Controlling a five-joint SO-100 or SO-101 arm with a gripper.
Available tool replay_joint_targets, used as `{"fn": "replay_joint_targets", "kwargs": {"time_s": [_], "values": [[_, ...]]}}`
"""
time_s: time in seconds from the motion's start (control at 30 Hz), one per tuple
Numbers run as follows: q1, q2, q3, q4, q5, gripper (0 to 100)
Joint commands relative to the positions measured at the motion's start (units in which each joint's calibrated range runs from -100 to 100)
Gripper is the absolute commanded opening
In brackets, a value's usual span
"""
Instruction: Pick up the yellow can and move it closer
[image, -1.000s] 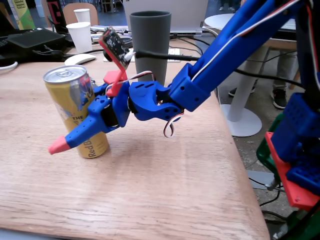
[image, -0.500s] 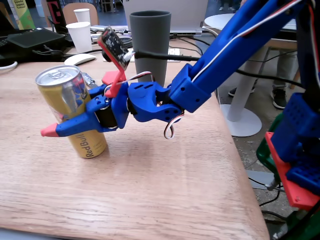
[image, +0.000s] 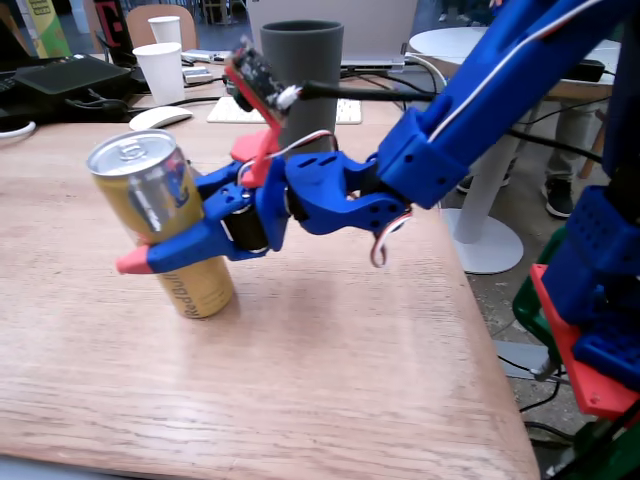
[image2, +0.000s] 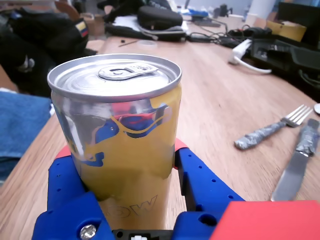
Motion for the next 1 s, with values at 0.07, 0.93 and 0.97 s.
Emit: {"fn": "replay_joint_targets", "kwargs": {"time_s": [0.07, 0.93, 0.97], "values": [[-0.47, -18.88, 9.38, -0.22, -0.34, 15], [10.02, -67.77, 39.02, 16.28, -0.10, 15], [10.02, -70.94, 39.21, 21.13, -0.24, 15]]}}
